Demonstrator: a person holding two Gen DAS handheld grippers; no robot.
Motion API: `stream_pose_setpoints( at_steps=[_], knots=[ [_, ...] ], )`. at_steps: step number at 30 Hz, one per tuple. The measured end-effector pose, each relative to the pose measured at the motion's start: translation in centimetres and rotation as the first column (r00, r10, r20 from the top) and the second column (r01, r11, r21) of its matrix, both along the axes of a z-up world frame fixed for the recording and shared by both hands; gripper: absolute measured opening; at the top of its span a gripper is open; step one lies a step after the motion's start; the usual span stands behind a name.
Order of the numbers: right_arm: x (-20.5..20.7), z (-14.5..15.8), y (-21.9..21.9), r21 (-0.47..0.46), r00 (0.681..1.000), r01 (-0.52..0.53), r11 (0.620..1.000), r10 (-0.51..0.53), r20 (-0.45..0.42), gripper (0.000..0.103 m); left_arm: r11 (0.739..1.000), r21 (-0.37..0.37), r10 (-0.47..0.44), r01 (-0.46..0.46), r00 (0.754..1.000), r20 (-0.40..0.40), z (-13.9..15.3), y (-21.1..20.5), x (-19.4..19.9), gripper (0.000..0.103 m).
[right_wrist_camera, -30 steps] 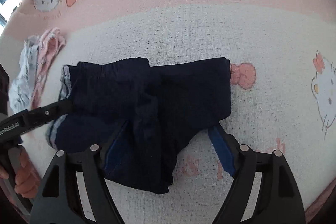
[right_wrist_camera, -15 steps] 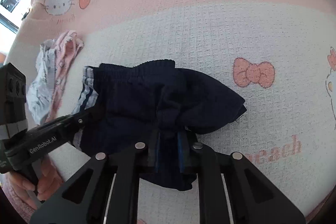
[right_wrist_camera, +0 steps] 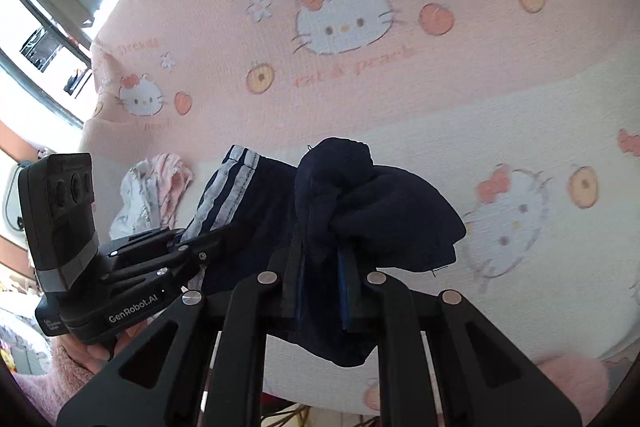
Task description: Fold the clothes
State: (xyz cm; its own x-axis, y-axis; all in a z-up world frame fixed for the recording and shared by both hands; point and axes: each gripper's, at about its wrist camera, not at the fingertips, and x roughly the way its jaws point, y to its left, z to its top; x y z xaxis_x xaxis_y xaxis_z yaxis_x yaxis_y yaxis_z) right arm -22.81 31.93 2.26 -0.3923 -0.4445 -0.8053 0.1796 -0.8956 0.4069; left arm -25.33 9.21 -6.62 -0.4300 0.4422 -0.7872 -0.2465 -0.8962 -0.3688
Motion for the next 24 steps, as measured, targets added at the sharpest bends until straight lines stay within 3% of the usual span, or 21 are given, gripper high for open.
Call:
stream_pose_setpoints(
  at_steps=[6,9,12,14,19,24],
  knots=[
    [-4.5,1.4,11.0,0.064,0.993,0.109,0.992,-0.112,0.045,0.012,0.997,0.05,-0.062,0.061,0.998,0.02,-0.3,9.3,-5.7,0.012],
    [-7.2,1.8,14.6,0.106,0.992,0.116,0.988,-0.121,0.041,0.012,0.995,0.071,-0.073,0.07,0.996,0.044,-1.1,12.7,-9.0,0.012],
    [-10.1,2.0,17.4,0.145,0.993,0.112,0.983,-0.115,0.016,0.012,0.996,0.064,-0.069,0.069,0.998,-0.005,-0.9,15.2,-11.4,0.012],
    [-12.0,1.4,18.8,0.164,0.994,0.104,0.981,-0.106,0.003,0.012,0.996,0.055,-0.064,0.064,0.998,0.006,-2.3,16.4,-12.9,0.012],
    [-16.6,-4.5,21.2,0.197,0.998,0.036,0.98,-0.046,0.048,0.013,0.998,0.023,-0.054,0.053,0.997,0.053,-6.5,19.2,-16.5,0.012],
    [-18.3,-12.4,23.6,0.195,0.988,0.063,0.979,-0.089,0.13,0.013,0.997,-0.042,-0.053,0.059,0.99,0.128,-12.6,21.4,-18.4,0.012]
  ],
)
